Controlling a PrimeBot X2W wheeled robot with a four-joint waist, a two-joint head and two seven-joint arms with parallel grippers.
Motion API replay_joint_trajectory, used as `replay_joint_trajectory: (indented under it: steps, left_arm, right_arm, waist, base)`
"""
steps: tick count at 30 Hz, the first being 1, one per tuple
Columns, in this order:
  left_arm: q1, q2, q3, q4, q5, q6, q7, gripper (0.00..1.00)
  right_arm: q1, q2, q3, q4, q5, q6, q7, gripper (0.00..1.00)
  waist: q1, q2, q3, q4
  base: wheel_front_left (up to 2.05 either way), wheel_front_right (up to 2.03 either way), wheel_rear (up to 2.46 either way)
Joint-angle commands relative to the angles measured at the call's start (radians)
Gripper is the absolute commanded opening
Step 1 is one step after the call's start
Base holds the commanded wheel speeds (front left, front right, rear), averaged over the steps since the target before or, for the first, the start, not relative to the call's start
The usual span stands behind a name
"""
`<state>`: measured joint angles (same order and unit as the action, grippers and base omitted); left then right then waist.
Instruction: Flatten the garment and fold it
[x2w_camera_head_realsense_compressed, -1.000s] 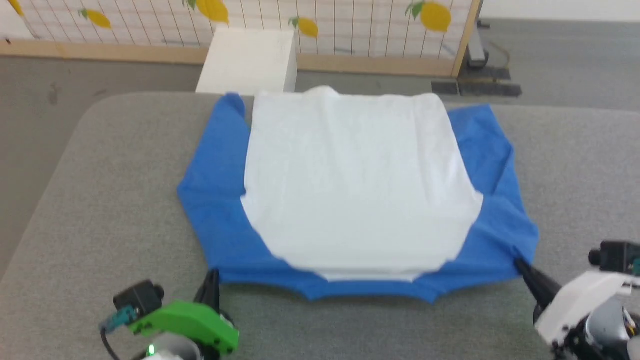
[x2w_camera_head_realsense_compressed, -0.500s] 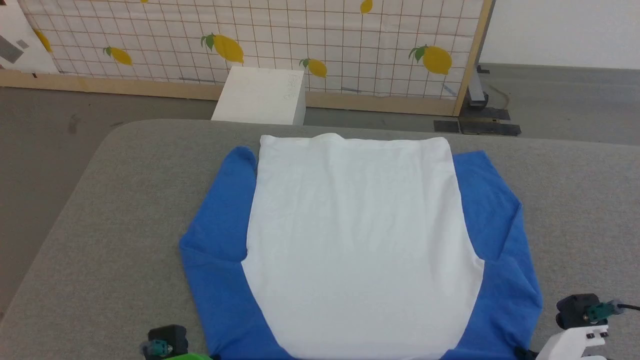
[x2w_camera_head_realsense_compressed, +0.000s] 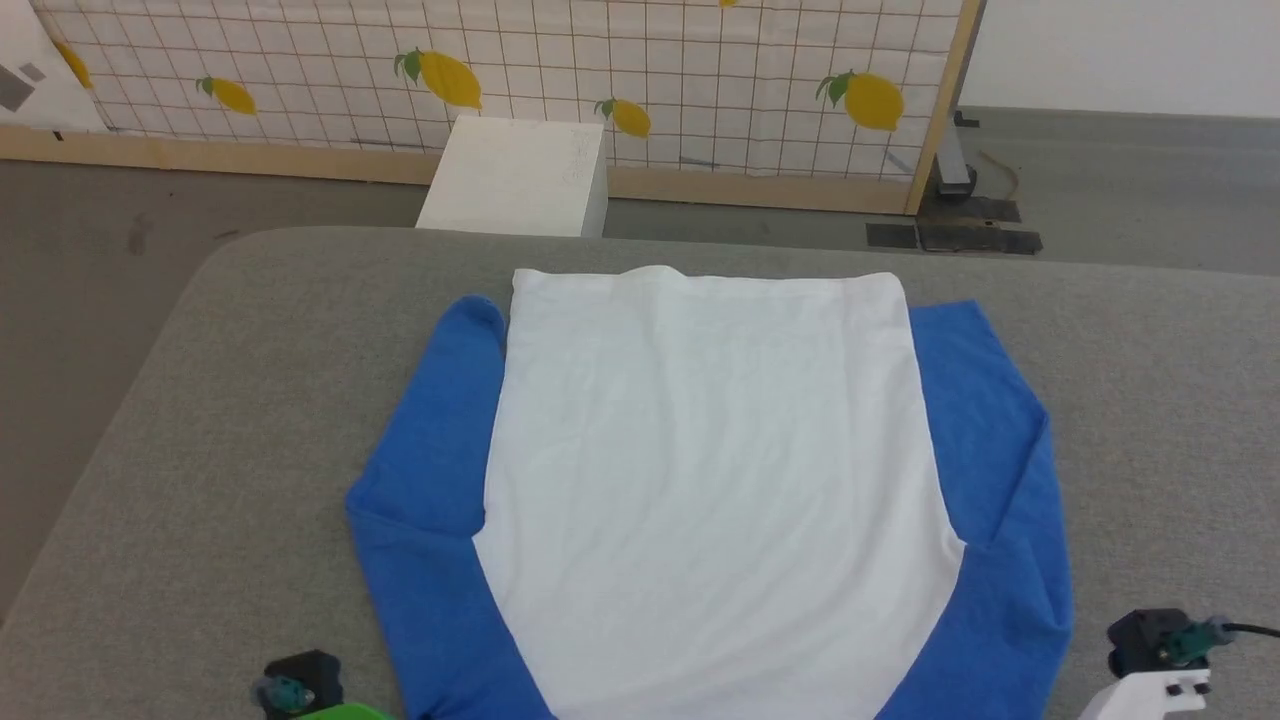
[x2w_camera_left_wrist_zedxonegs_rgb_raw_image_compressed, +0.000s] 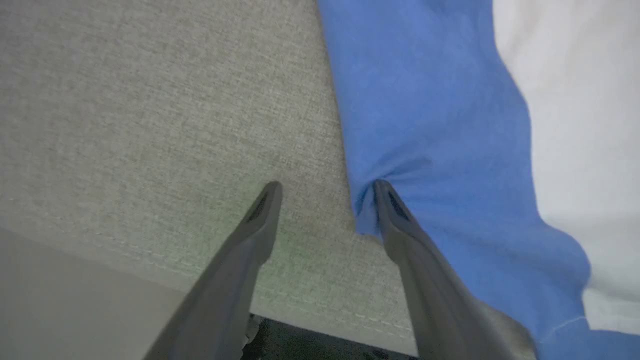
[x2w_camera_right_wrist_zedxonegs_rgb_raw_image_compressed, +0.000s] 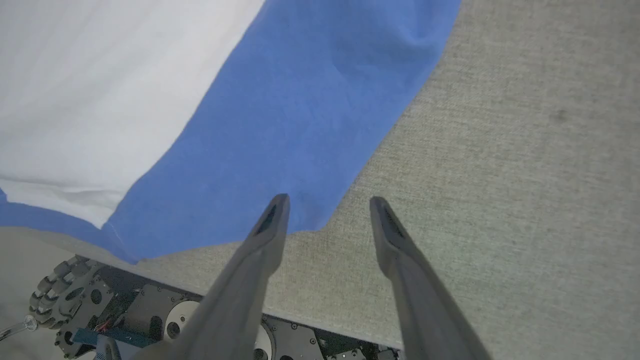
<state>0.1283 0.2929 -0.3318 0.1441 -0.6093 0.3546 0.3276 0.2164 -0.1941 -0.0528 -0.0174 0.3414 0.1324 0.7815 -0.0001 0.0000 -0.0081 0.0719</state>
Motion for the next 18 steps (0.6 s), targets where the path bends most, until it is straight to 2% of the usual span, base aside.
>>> replay_joint_trajectory:
  steps: [1, 7, 10, 12, 14, 18]
  left_arm:
    - [0.010, 0.020, 0.012, -0.016, -0.016, 0.012, 0.017, 1.00]
    - [0.050, 0.079, 0.047, -0.130, -0.040, 0.041, 0.093, 1.00]
    - [0.053, 0.105, 0.084, -0.207, -0.030, 0.074, 0.084, 1.00]
    - [0.040, 0.109, 0.117, -0.254, -0.018, 0.080, 0.029, 1.00]
    - [0.018, 0.101, 0.144, -0.289, -0.014, 0.065, -0.045, 1.00]
    - [-0.035, 0.072, 0.183, -0.310, 0.000, -0.003, -0.248, 1.00]
  right_arm:
    - [-0.014, -0.012, -0.011, -0.015, 0.013, -0.002, 0.000, 1.00]
    - [-0.031, -0.019, -0.101, -0.085, 0.066, -0.002, 0.016, 1.00]
    - [-0.073, -0.008, -0.180, -0.113, 0.078, -0.002, 0.009, 1.00]
    - [-0.121, 0.004, -0.238, -0.119, 0.068, -0.002, -0.010, 1.00]
    - [-0.180, 0.006, -0.277, -0.113, 0.041, -0.002, -0.040, 1.00]
    - [-0.315, -0.010, -0.296, -0.055, 0.012, -0.002, -0.100, 1.00]
  waist:
    - [0.0001, 0.0000, -0.002, -0.003]
    - [0.0001, 0.0000, -0.008, -0.008]
    - [0.0001, 0.0000, -0.006, -0.008]
    - [0.0001, 0.0000, 0.000, -0.009]
    - [0.0001, 0.0000, 0.012, -0.007]
    - [0.0001, 0.0000, 0.053, -0.008]
  base:
    - [0.00, 0.00, 0.00]
    - [0.00, 0.00, 0.00]
    - [0.00, 0.00, 0.00]
    - [0.00, 0.00, 0.00]
    - [0.00, 0.00, 0.00]
    - [0.00, 0.00, 0.00]
